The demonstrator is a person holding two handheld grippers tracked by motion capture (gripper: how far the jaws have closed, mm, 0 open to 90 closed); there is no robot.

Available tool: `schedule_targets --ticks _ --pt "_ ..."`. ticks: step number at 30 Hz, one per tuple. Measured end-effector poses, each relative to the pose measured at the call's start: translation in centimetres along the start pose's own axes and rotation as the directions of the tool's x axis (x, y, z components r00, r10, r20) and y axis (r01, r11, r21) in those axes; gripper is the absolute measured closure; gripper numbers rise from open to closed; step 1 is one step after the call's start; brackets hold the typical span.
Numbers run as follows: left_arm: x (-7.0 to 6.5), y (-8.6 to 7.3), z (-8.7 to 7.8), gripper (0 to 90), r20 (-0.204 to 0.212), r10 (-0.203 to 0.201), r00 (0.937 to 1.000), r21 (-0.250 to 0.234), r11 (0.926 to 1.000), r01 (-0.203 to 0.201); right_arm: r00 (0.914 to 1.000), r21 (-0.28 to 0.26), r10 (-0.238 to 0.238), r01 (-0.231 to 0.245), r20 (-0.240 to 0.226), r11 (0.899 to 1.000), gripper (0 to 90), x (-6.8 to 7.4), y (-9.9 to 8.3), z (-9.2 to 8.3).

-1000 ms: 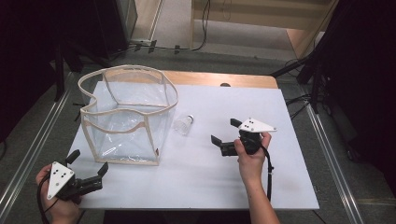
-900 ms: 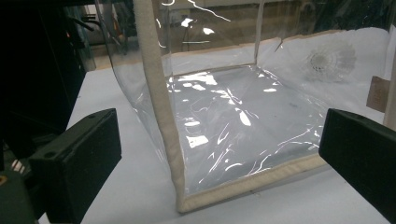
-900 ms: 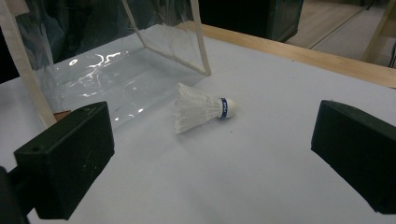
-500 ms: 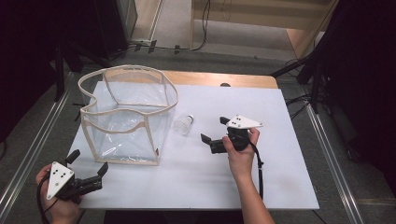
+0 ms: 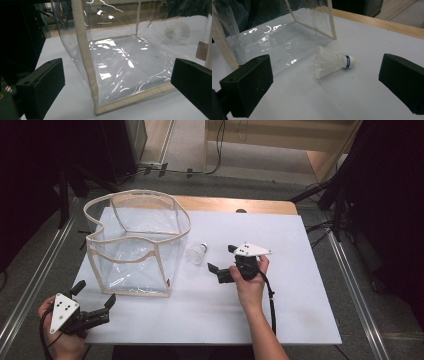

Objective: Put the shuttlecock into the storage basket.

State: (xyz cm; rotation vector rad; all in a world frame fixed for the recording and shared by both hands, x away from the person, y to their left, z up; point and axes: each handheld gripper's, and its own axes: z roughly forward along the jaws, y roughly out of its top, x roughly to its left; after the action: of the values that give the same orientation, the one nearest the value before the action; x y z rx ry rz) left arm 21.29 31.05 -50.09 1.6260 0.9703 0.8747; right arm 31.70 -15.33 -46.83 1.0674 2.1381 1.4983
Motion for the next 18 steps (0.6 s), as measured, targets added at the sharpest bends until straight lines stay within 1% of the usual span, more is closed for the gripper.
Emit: schedule_targets --ticks 4,9,11,15,16,18 --pt "0.0 0.0 0.0 0.0 -0.001 -0.001 1.0 0.001 1.0 0.001 1.0 0.013 0.002 -0.002 0.004 1.0 0.0 0.5 -0.2 0.9" --pt "0.0 0.0 0.0 0.0 0.0 -0.001 1.0 0.002 1.0 0.001 1.0 0.02 0.001 -0.001 0.002 1.0 0.0 0.7 -0.3 1.7" --pt "0.0 0.0 0.0 0.0 0.0 -0.002 1.0 0.002 1.0 0.002 1.0 0.021 0.008 -0.008 0.001 1.0 0.0 0.8 -0.3 2.2" --pt "0.0 0.0 0.0 0.0 0.001 -0.004 1.0 0.001 1.0 0.004 0.9999 0.033 0.005 -0.006 0.01 0.999 0.0 1.1 -0.4 2.8" --pt "0.0 0.0 0.0 0.0 0.001 -0.004 1.0 0.0 1.0 0.004 0.9999 0.047 0.003 -0.003 0.011 0.999 1.4 1.5 -0.5 3.2" --pt "0.0 0.0 0.0 0.0 0.0 -0.009 1.0 -0.001 1.0 0.009 0.9997 0.047 0.006 -0.007 0.023 0.999 9.9 1.7 -0.7 3.5"
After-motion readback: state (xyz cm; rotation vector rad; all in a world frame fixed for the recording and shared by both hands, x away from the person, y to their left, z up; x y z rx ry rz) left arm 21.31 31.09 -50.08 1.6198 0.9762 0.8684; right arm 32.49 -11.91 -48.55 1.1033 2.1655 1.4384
